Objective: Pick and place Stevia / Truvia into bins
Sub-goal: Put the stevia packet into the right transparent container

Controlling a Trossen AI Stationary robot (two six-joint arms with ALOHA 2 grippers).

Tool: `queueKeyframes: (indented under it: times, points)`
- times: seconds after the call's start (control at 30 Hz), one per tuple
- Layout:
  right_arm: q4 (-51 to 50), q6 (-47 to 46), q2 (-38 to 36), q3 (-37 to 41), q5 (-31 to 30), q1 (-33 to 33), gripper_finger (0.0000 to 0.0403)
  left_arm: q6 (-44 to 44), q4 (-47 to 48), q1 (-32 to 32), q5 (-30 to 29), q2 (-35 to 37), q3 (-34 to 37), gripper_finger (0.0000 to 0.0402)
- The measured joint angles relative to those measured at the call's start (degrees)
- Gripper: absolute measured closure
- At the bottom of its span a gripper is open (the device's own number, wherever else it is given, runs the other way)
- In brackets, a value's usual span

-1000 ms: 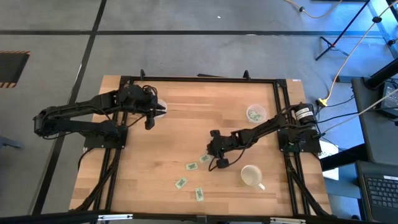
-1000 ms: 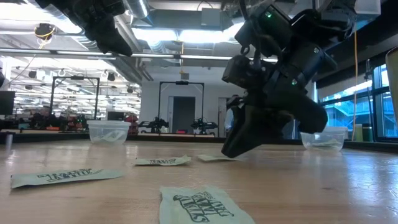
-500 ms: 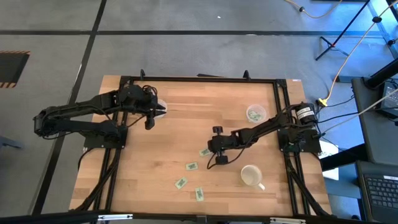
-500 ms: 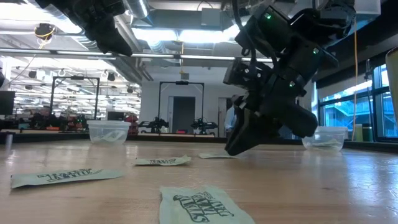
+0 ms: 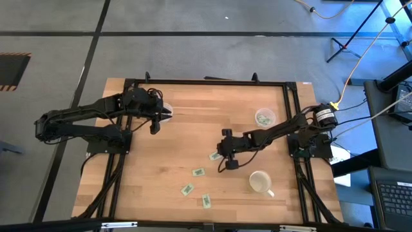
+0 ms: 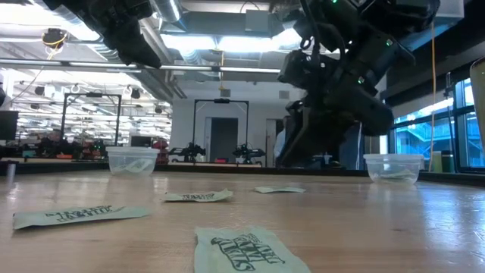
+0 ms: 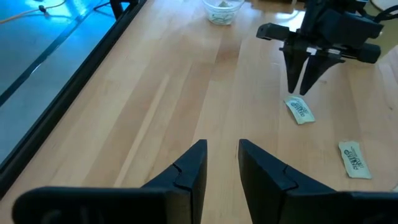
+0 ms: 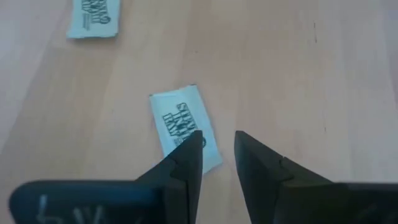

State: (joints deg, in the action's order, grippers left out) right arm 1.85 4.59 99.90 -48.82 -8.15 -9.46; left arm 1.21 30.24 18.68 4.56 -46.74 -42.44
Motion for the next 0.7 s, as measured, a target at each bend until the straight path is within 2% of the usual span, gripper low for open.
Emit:
queueKeyframes:
  times: [0.27, 0.7]
  points:
    - [0.0, -1.5, 0.5, 0.0, 3.7, 0.0, 0.0306, 0.0, 0.0, 0.0, 0.0, 0.0, 0.0, 0.0315]
    - [-0.4, -2.9, 4.1, 0.0, 3.7, 0.2, 0.0318, 0.0, 0.0, 0.0, 0.0, 0.0, 0.0, 0.0315]
